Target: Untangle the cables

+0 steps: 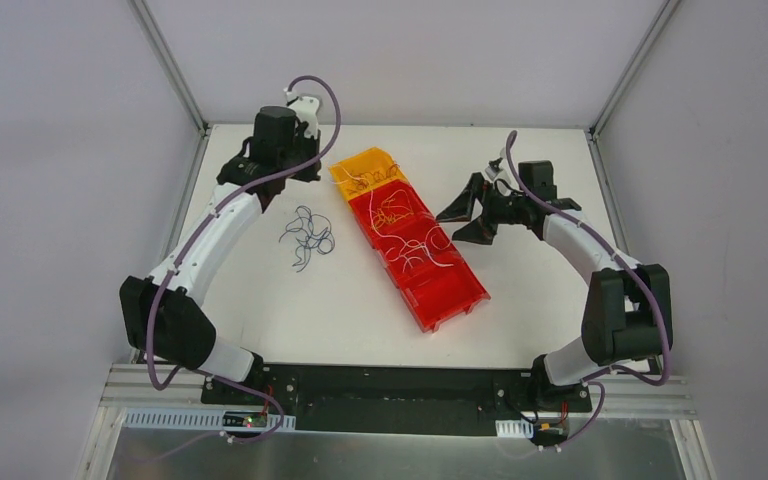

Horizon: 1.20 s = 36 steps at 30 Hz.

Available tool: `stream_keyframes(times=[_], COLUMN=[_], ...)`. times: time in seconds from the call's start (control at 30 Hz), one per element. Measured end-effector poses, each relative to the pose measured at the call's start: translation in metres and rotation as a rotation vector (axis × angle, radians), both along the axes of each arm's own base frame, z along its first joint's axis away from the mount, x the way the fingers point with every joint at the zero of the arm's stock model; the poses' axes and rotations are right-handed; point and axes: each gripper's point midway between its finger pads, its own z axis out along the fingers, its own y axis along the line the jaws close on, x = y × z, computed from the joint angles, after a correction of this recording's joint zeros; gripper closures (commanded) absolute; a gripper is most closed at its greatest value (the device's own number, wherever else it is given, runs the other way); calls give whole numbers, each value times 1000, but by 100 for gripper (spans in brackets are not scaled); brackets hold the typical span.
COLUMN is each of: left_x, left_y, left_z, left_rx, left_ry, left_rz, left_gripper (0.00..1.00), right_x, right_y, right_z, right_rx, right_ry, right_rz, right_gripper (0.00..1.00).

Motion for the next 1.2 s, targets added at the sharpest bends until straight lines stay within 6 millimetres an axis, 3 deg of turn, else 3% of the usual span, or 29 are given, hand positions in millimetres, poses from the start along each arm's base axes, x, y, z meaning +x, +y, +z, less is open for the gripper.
stream_keyframes(times=[0.07,0.17,0.37,0.57,0.9,1.07,1.2], left_x=[1,-10,-45,-39,-36,-37,-37], left_y=[-3,-29,-95,-94,-97,-98,-98], left_z=[14,32,40,47,38,37,37], left_rx=[-29,-83,-73,-70,-68,-76,-78], left_ry=[-25,-47,-68,-84,-60,-54,-53], left_rz=[-31,-148,-372,-369,-373,-372,-371], left_gripper=[100,100,100,100,100,100,100], right_x=[-3,-8,-38,-52,-55,-43,-29], right_y=[-1,-2,-12,-14,18,27,33], right_z=[-2,-4,-6,6,-39,-54,-62], right_rx=[-7,-21,-81,-140,-309,-372,-406], right_ry=[3,7,2,-112,-124,-135,-150], right_rz=[9,25,99,145,307,326,323], right_gripper=[27,43,44,49,53,59,87])
